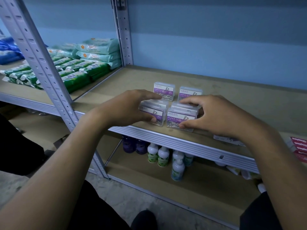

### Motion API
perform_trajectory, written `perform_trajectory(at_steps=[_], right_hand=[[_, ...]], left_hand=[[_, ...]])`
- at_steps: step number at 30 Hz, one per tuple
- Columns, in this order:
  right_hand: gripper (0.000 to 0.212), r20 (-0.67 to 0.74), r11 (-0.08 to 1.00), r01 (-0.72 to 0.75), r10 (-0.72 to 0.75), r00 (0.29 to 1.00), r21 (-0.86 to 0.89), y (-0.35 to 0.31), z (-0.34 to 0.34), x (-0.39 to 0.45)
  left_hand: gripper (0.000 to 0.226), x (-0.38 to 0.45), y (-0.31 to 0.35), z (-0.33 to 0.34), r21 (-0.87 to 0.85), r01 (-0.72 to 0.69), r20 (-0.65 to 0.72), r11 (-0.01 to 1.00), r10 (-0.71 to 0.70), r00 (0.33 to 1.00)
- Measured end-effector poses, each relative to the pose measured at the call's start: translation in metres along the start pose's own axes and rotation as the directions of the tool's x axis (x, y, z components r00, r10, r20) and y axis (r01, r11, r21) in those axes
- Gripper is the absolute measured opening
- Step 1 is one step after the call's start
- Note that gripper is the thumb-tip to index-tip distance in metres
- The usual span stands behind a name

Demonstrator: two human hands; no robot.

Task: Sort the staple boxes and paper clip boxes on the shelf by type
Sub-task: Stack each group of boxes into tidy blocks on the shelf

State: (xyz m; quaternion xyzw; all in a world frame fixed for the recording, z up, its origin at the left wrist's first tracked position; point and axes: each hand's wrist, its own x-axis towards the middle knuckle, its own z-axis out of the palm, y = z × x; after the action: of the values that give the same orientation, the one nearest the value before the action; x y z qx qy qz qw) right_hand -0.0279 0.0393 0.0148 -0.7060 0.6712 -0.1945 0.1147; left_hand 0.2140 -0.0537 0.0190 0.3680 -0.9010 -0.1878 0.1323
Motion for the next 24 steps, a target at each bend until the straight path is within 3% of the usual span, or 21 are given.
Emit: perform_trajectory(at_steps=[11,18,21,24], right_hand=[[0.062,-0.049,1.000,0.009,-0.010,0.999,-0.012,-0.0018,0.0048,0.0013],[0.070,-0.030,1.000,0.010,-0.009,1.000,0.016,-0.0002,0.0020,-0.0004],[0.074,-0.108,0.998,0.011,-0.005,0.994,0.057,0.0026,-0.0011,0.0008],[0.056,-0.204,0.995,0.012,0.008,0.979,0.100,0.0051,-0.0028,0.0038]], left_hand=[[0.065,0.0021,0.0026,0.0046,0.013,-0.029,-0.058,0.999,0.030,0.998],[0.063,0.0024,0.0007,-0.0012,-0.068,-0.010,-0.008,0.998,0.009,1.000],[0.056,0.0037,0.0013,-0.0040,-0.158,-0.005,-0.028,0.987,0.000,1.000],[0.047,0.0091,0.0028,-0.0033,-0.232,-0.008,-0.111,0.973,-0.018,0.994]])
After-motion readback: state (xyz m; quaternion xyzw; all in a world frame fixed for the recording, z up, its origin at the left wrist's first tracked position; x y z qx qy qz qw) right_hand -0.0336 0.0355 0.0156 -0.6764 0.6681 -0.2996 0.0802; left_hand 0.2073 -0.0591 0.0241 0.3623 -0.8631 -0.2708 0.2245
